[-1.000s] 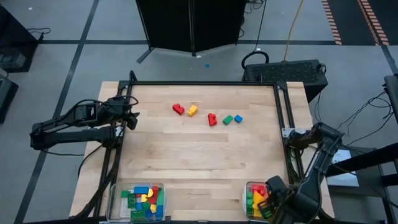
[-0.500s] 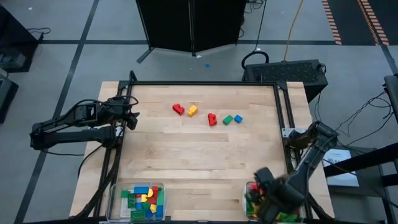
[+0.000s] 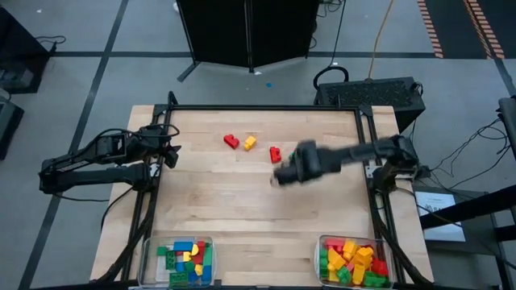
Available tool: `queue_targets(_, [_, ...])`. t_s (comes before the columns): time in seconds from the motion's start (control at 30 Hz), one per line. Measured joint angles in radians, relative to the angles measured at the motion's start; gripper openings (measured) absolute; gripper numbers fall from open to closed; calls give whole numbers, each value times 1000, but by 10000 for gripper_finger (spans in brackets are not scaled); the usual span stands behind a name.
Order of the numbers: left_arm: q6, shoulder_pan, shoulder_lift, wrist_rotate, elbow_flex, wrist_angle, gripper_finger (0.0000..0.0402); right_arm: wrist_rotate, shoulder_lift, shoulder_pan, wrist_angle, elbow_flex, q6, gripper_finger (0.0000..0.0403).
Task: Sort blocks by size
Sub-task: Put the blue half cylindrical block into the right transparent bin
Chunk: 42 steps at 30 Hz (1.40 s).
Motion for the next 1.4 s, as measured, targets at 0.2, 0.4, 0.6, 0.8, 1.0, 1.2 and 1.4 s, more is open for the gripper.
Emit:
queue_targets(0.2, [0,0,0,0,0,0,255,-15,-4,-237,33,-77,-155,281])
queue_targets(0.4, [-1,0,0,0,0,0,255,-75,-4,-346,238,-189,-167,281])
queue_targets(0.6, [-4,0,0,0,0,0,255,-91,-4,-386,446,-329,60,281])
queue_targets(0.8, [-6,0,0,0,0,0,255,-81,-4,-391,542,-426,322,281])
queue_targets(1.0, [-4,0,0,-1,0,0,255,-80,-3,-392,572,-475,415,281])
queue_targets(1.2, [0,0,0,-1,0,0,255,-67,3,-413,628,-515,449,281])
queue_targets(1.4, [17,0,0,-1,0,2,255,-61,9,-444,747,-540,448,281])
